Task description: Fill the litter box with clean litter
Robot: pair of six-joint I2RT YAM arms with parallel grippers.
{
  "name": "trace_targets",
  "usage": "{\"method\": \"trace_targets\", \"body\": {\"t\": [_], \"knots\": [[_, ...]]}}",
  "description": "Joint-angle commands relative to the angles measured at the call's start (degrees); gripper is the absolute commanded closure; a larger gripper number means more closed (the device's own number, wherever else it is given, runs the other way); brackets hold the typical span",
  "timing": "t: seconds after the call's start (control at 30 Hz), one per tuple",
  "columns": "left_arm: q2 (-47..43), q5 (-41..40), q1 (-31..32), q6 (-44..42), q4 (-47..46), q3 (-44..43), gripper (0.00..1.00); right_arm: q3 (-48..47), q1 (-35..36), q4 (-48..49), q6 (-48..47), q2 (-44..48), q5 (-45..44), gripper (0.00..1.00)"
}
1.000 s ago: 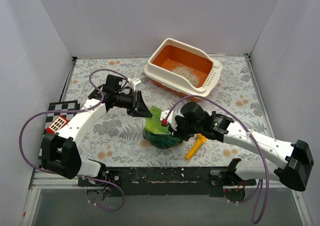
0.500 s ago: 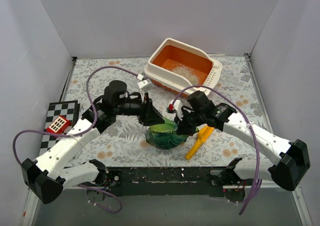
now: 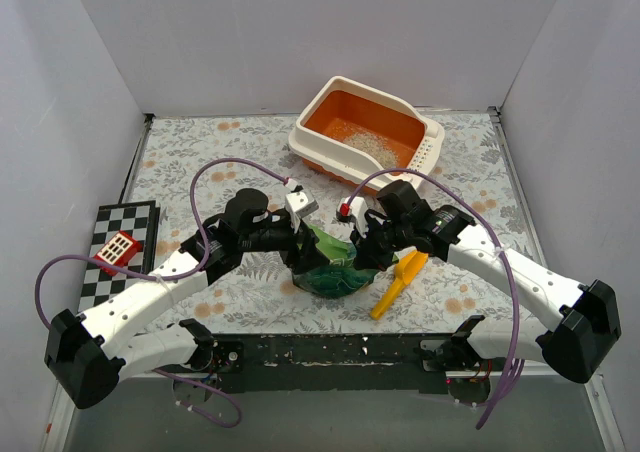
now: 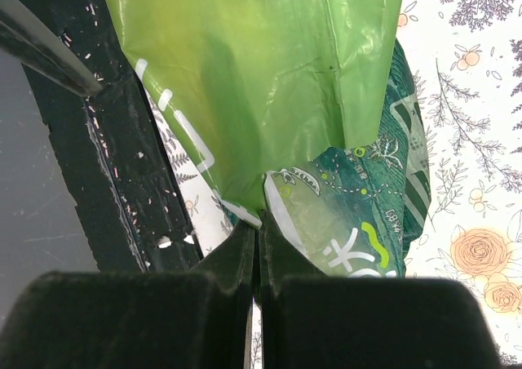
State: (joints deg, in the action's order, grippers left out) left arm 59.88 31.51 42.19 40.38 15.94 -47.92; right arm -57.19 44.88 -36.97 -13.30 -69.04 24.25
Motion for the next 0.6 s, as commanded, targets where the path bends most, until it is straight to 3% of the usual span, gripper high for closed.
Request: {"method": "trace_targets", "body": {"t": [0.0,0.3,0.57], "knots": [[-2.0,-1.4,1.2,-2.7,-4.8,3.2,0.36,-0.4,-0.7,-3.1,1.8,0.3,1.0,0.99],[0.5,-2.8,3.9,-5.4,-6.3,4.7,0.33,-1.5,-1.3,-2.5,2.4,-1.6,2.1,0.99],[5.6,-6.7,6.2,-7.7,-8.2,5.8,0.39,-3.3,-2.5,-3.5,1.3,-2.1,3.9,0.99]]}}
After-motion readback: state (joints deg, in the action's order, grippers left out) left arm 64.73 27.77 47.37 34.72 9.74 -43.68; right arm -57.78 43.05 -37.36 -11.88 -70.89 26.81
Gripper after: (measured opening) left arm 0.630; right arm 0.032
